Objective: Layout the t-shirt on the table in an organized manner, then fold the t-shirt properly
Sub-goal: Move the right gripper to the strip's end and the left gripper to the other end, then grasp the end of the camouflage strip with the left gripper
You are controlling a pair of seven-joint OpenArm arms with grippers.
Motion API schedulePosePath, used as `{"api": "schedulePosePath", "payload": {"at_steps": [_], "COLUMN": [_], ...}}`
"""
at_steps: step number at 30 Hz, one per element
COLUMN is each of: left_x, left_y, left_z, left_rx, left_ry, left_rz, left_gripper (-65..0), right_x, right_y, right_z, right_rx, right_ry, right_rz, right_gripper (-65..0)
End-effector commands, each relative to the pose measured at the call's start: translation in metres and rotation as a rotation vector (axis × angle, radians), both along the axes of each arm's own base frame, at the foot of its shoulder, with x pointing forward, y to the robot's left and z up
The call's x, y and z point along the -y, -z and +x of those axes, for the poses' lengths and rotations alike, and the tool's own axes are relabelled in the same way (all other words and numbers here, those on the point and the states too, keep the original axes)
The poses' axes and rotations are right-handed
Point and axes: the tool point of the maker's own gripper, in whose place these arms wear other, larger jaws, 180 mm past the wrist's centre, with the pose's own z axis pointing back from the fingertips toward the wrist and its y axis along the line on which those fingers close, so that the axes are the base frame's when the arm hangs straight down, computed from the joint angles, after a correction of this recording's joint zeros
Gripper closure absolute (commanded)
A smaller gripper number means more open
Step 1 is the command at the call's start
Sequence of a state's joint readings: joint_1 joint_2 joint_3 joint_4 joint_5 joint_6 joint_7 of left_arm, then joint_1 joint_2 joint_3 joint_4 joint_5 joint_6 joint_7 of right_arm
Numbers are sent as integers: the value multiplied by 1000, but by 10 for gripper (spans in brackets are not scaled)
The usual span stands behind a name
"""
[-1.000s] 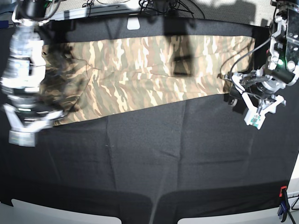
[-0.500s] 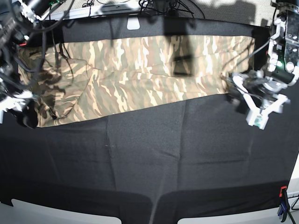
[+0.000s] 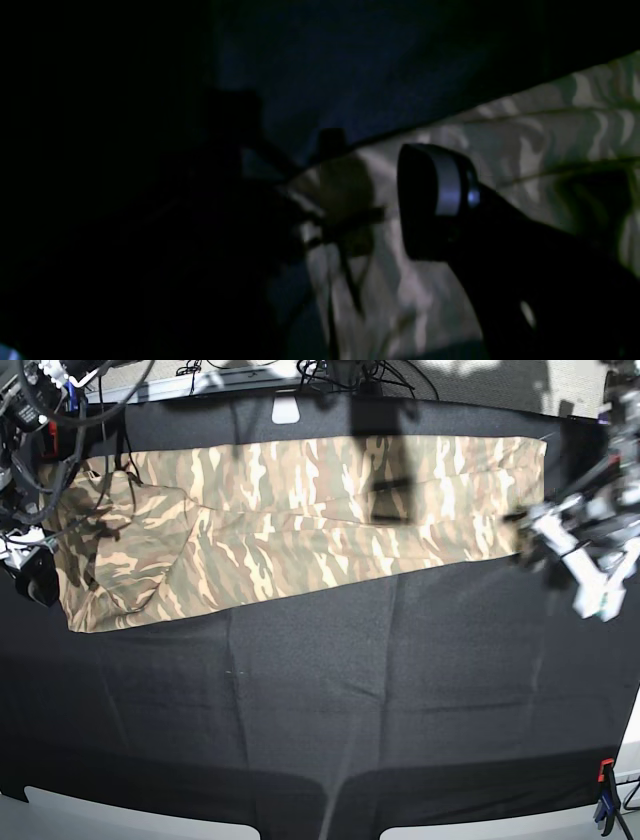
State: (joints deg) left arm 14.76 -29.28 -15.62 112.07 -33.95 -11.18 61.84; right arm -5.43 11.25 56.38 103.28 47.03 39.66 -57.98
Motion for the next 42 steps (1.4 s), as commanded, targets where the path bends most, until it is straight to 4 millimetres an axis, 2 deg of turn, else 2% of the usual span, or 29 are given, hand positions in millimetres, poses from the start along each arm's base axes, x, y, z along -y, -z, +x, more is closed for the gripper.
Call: {"api": "schedulePosePath", "payload": {"at_steps": [1, 4, 6, 10, 13, 17, 24, 31, 35, 42], "left_x": [-5, -1, -3, -9, -4, -2, 22, 50, 49, 50], "left_y": [-10, -12, -5, 29, 52, 67, 53, 58, 62, 62], "left_z": [0, -18, -28, -47, -64, -73, -73, -74, -74, -65], "left_rx": [24, 9, -21, -145, -230, -255, -200, -180, -176, -130], "left_ry": [18, 60, 57, -6, -21, -40, 18, -6, 6, -16], "left_rz": [-13, -110, -148, -288, -432, -544, -724, -819, -784, -783], "left_gripper": [-451, -451, -451, -451, -451, -451, -451, -451, -451, -451], "right_x": [1, 1, 1, 1, 2, 1, 1, 1, 2, 1], "right_y": [-19, -20, -19, -19, -20, -19, -19, -20, -20, -20], "right_z": [5, 5, 5, 5, 5, 5, 5, 5, 5, 5], "right_rx": [67, 68, 67, 68, 67, 67, 67, 67, 68, 67], "right_ry": [-10, -10, -10, -10, -10, -10, -10, -10, -10, -10], "right_rz": [-20, -19, -20, -19, -20, -20, -20, -20, -20, -20], "right_gripper": [-210, -210, -210, -210, -210, -210, -210, -210, -210, -210]}}
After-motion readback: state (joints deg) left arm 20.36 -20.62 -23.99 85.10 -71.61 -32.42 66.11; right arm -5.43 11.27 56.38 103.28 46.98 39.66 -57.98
